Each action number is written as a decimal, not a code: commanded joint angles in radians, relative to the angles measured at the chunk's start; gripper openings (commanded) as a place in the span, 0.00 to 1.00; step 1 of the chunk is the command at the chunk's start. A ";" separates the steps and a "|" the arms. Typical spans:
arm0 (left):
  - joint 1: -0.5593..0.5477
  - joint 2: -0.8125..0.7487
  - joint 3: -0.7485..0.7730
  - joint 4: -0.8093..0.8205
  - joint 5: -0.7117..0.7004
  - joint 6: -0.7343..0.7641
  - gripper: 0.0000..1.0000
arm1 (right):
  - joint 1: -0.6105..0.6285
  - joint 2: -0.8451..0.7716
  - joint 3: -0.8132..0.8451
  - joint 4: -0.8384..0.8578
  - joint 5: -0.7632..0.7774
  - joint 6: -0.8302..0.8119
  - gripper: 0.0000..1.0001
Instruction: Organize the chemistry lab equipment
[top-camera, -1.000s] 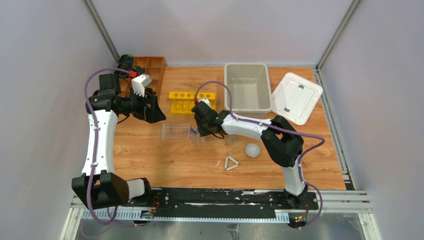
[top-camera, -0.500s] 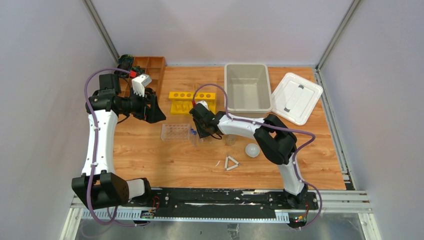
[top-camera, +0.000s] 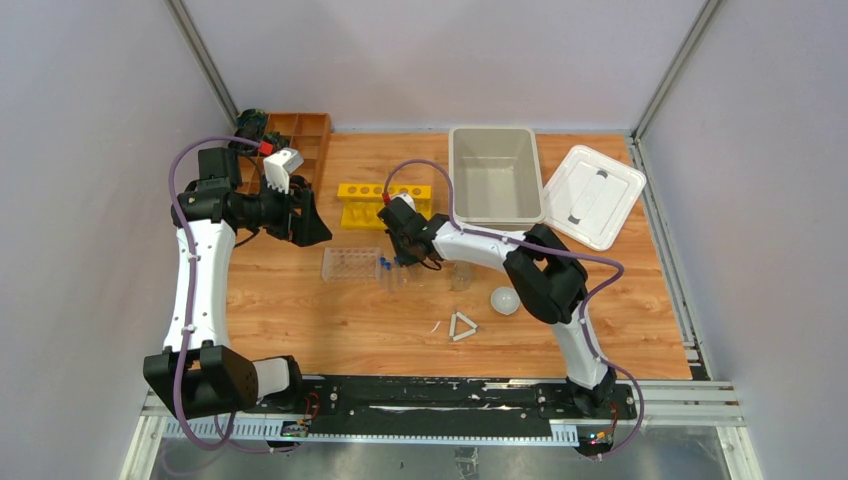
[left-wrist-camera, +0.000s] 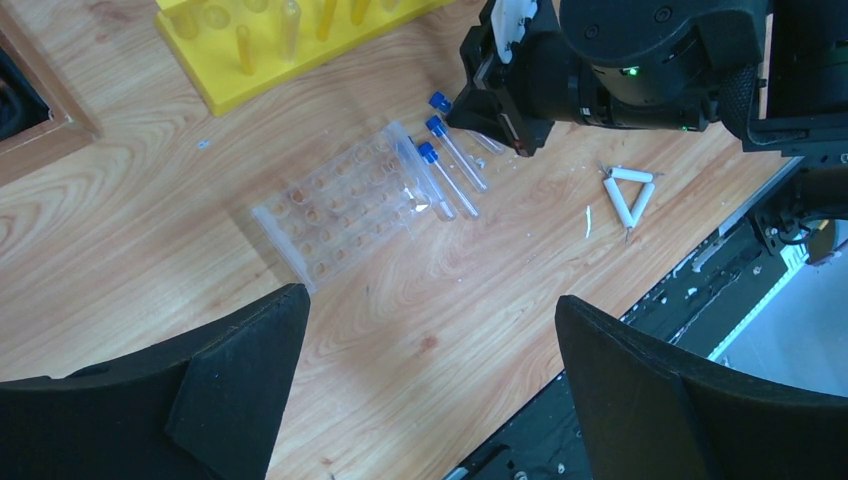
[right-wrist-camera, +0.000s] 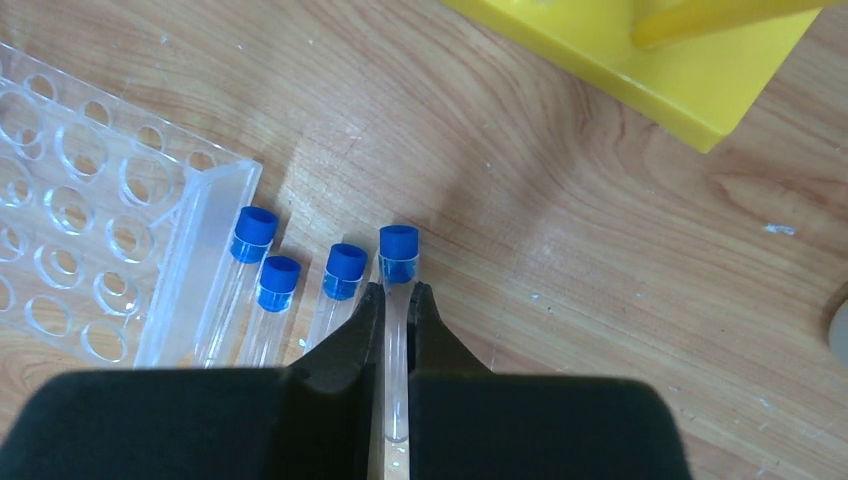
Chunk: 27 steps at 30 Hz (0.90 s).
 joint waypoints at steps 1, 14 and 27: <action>0.008 -0.017 0.002 0.003 0.015 0.000 1.00 | -0.015 -0.041 0.065 -0.054 0.015 -0.020 0.00; 0.008 -0.045 -0.054 0.004 0.186 0.012 0.97 | 0.082 -0.357 -0.040 0.453 -0.092 0.126 0.00; 0.008 -0.059 -0.055 0.004 0.335 0.000 0.78 | 0.186 -0.369 -0.078 0.782 -0.043 0.165 0.00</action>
